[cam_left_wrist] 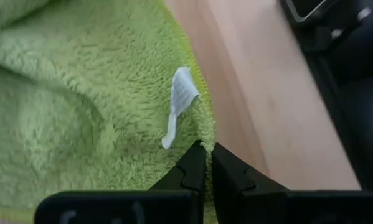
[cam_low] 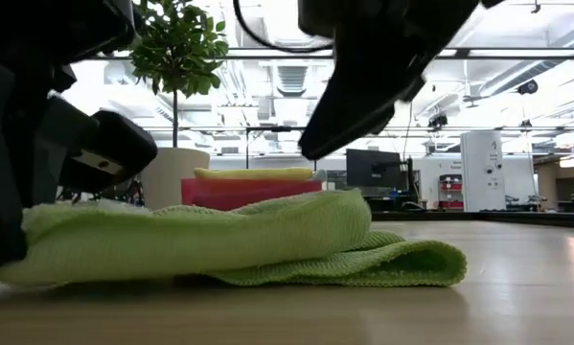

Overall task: Fold microfiber towels
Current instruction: Fold the green microfiber cloth

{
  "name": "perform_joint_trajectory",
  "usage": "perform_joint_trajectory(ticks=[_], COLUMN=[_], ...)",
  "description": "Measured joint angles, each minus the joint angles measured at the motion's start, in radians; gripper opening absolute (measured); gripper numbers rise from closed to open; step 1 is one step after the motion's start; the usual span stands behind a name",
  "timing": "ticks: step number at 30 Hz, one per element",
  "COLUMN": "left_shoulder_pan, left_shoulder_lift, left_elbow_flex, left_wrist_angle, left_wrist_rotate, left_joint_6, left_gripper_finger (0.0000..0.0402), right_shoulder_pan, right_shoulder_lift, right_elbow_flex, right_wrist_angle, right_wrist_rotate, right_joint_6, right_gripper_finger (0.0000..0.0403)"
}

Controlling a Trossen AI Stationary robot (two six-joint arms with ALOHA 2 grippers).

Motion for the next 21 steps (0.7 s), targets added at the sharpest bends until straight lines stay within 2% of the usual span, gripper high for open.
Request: perform_joint_trajectory(ticks=[7,12,17,21], left_shoulder_pan=[0.0,0.0,0.0,0.0], left_shoulder_lift=[-0.001,-0.001,-0.001,-0.001], left_elbow_flex=[0.0,-0.002,-0.002,-0.002], left_wrist_angle=[0.008,0.009,0.009,0.01], left_wrist_rotate=[-0.016,-0.02,-0.021,-0.021], left_joint_6=[0.006,0.006,0.006,0.006], left_gripper_finger=[0.0,0.0,0.0,0.0], right_shoulder_pan=[-0.072,-0.092,-0.096,-0.096], right_shoulder_lift=[0.056,0.106,0.126,0.113], right_elbow_flex=[-0.023,-0.024,-0.026,-0.025], right_wrist_angle=[0.06,0.089,0.103,0.116], right_wrist_rotate=[0.011,0.011,0.011,0.002], right_joint_6=[-0.011,-0.006,-0.005,-0.005], right_gripper_finger=[0.0196,0.0195,0.0162,0.0101])
